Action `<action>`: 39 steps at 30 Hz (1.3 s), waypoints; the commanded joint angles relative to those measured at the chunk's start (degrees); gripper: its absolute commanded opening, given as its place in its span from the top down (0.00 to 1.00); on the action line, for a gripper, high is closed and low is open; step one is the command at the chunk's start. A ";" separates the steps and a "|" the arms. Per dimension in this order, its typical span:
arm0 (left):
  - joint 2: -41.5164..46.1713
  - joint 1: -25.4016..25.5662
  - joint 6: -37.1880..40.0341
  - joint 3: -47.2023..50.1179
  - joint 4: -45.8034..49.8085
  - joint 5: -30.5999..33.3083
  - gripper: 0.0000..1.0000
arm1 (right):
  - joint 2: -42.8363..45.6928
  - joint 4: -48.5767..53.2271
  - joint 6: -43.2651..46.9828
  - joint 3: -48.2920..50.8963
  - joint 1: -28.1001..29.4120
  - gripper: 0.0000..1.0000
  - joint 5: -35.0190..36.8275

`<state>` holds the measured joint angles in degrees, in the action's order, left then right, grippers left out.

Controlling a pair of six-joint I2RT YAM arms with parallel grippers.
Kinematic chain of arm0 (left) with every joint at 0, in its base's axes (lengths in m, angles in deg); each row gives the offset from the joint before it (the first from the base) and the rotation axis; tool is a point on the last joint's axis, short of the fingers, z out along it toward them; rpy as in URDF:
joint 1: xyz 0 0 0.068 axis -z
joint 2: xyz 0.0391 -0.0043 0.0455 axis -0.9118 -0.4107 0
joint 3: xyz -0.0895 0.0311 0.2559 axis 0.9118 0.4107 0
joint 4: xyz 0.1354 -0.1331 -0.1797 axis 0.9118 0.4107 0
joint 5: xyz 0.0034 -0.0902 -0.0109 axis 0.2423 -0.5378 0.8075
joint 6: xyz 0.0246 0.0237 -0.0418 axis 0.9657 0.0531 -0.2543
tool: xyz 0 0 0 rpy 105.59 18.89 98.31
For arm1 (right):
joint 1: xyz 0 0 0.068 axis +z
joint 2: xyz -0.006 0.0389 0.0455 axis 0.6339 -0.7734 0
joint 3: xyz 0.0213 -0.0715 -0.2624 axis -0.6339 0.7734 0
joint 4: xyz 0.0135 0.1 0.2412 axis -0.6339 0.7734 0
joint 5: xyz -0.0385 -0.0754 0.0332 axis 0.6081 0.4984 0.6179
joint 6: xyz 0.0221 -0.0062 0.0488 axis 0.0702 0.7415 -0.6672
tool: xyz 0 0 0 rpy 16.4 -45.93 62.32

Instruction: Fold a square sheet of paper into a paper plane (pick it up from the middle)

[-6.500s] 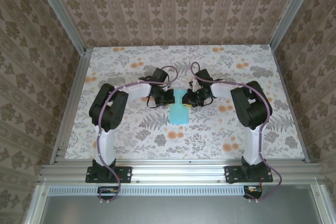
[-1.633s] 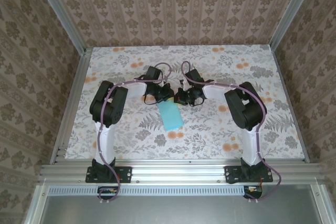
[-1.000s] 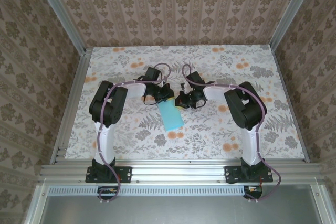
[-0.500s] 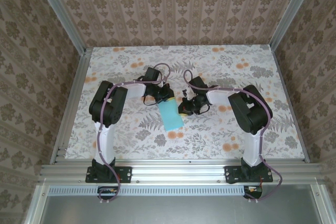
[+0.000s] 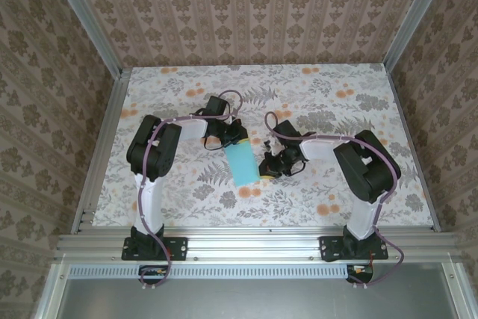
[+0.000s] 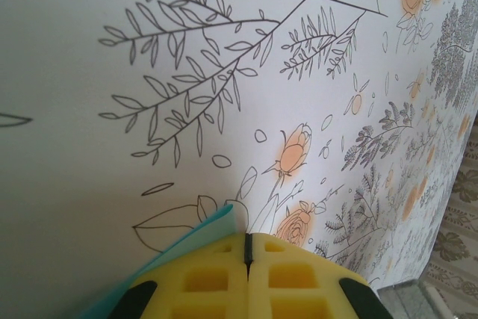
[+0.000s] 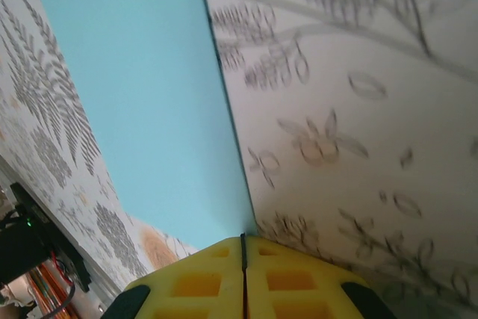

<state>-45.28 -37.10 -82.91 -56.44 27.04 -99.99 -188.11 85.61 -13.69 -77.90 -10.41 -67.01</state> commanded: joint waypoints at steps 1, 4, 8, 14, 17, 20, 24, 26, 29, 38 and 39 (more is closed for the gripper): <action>-5.11 -0.25 1.73 3.54 6.82 8.22 0.96 | 1.65 10.02 1.87 1.80 0.74 0.91 0.61; -5.11 -0.17 1.91 3.45 6.90 7.97 0.96 | 3.72 8.95 0.81 -1.69 0.69 0.90 0.21; -5.11 -0.08 2.29 3.10 7.17 7.68 0.96 | 3.35 2.51 -2.93 -7.41 0.69 0.90 0.92; -5.44 0.27 2.45 1.94 7.69 7.27 0.96 | -8.05 -0.30 -5.25 -17.40 0.43 0.90 4.22; -5.40 0.44 2.55 1.61 7.94 7.16 0.96 | -11.75 -0.48 -5.87 -20.31 0.34 0.90 4.26; -5.38 0.51 2.72 1.43 8.00 7.05 0.96 | -12.99 -0.57 -5.90 -20.53 0.34 0.90 4.23; -5.46 0.63 2.76 1.33 8.01 7.24 0.96 | -12.41 -0.10 -5.63 -17.20 0.34 0.90 2.85; -5.45 0.62 2.69 1.34 8.05 7.40 0.96 | -10.97 -0.07 -5.46 -13.74 0.34 0.90 1.76; -5.41 0.62 2.96 1.00 8.29 7.57 0.96 | -7.33 -0.36 -5.31 -6.92 0.43 0.89 0.49; -5.00 0.93 5.51 -4.02 11.46 6.08 0.94 | 6.35 -0.66 -6.61 4.89 1.75 0.88 -0.31; -4.34 0.99 6.03 -5.38 12.40 5.67 0.91 | 8.04 -0.42 -6.34 4.14 1.72 0.87 1.45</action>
<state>-46.38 -36.58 -80.11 -60.48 32.22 -99.66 -184.37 81.89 -19.33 -73.55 -9.08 -66.97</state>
